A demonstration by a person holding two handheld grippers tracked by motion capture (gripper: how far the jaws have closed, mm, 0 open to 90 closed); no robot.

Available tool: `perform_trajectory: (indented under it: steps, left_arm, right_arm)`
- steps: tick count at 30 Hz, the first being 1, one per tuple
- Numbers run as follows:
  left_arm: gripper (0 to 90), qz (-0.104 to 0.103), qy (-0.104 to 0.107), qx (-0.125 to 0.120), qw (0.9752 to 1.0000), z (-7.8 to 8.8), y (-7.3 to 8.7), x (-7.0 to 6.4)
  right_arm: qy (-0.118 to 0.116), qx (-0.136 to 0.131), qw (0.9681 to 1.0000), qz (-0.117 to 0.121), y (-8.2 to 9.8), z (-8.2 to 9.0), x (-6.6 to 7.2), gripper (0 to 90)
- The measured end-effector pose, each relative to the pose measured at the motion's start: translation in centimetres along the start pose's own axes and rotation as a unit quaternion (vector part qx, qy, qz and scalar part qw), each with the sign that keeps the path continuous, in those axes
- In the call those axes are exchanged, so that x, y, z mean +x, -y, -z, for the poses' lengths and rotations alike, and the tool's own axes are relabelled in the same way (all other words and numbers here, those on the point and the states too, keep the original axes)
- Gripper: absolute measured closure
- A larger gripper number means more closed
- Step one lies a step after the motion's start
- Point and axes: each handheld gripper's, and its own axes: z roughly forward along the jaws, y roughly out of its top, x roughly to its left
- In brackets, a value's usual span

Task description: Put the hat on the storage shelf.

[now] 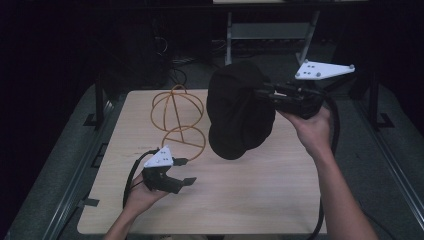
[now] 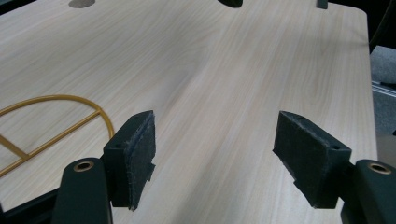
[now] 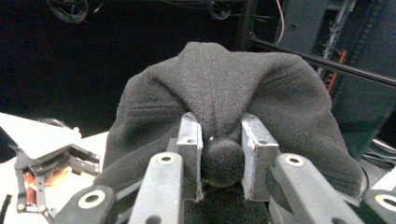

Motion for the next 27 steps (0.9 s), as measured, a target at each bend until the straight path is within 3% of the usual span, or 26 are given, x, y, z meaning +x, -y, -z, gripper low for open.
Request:
perform_trajectory:
  steps: [12,27]
  left_arm:
    - [27.6,-0.005,-0.022,-0.011,0.9997,0.9,0.5,0.0]
    - [27.6,-0.013,-0.019,-0.007,0.9997,0.8,0.6,-0.4]
  right_arm:
    - [-0.033,0.009,0.9993,0.014,-3.2,-4.3,0.6,72.2]
    - [-0.059,0.021,0.9978,0.023,-6.1,-8.5,1.5,72.2]
